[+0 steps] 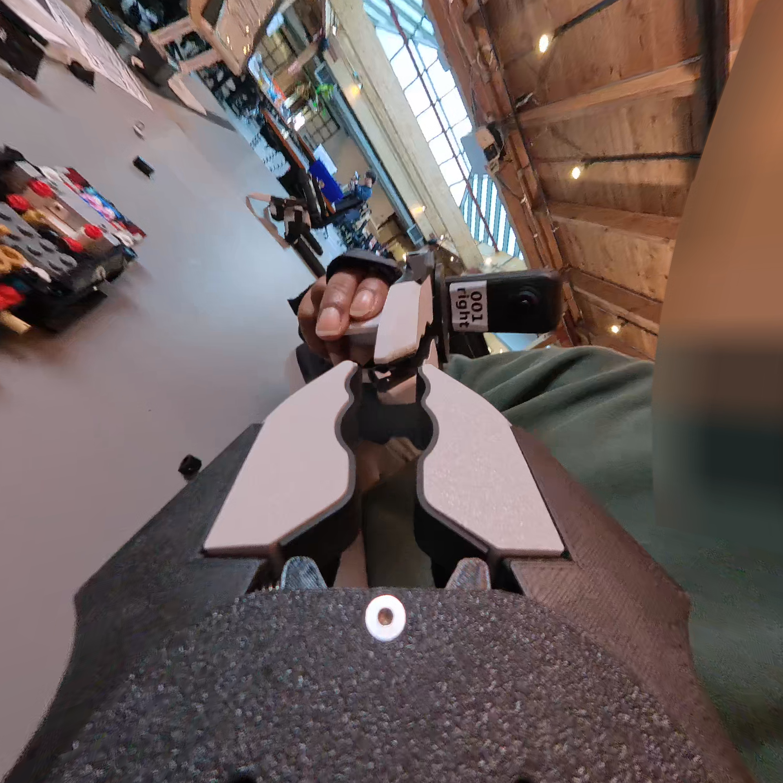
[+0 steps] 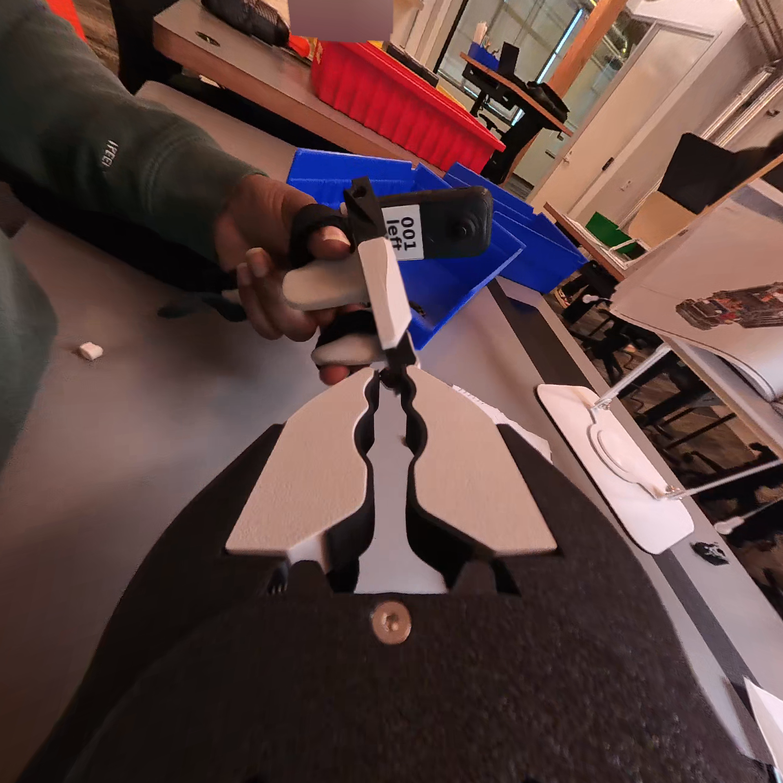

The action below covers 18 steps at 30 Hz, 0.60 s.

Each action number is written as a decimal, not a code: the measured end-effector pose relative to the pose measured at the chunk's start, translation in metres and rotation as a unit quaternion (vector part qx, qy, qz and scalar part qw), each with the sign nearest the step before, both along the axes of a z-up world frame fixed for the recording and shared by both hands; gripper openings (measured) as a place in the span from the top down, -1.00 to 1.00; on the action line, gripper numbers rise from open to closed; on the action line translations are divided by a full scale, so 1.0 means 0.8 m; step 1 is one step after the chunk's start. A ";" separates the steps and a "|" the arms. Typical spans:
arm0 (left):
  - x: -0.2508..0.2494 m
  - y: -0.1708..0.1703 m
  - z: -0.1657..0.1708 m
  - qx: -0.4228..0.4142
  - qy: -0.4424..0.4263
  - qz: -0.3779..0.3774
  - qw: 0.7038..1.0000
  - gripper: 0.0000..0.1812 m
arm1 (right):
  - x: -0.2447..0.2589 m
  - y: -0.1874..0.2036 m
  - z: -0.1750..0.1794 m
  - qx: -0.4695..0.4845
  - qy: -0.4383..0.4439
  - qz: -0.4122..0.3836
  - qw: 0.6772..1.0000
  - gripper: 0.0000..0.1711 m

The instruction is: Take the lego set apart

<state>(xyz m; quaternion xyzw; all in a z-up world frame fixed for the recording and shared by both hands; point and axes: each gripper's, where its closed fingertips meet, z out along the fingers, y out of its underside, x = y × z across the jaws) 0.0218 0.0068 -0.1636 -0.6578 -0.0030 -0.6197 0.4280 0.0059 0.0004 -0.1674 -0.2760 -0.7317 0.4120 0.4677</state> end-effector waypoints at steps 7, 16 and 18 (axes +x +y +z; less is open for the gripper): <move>-0.004 0.001 -0.001 -0.006 0.019 0.010 1.000 0.88 | 0.000 -0.001 -0.003 0.009 0.000 -0.007 1.000 0.85; -0.272 -0.042 -0.032 -0.127 0.529 0.356 0.760 0.88 | 0.019 0.024 -0.143 -0.028 -0.315 -0.008 0.949 0.59; -0.283 -0.057 -0.052 -0.176 0.542 0.340 0.748 0.88 | 0.012 0.023 -0.144 -0.023 -0.320 -0.009 0.947 0.62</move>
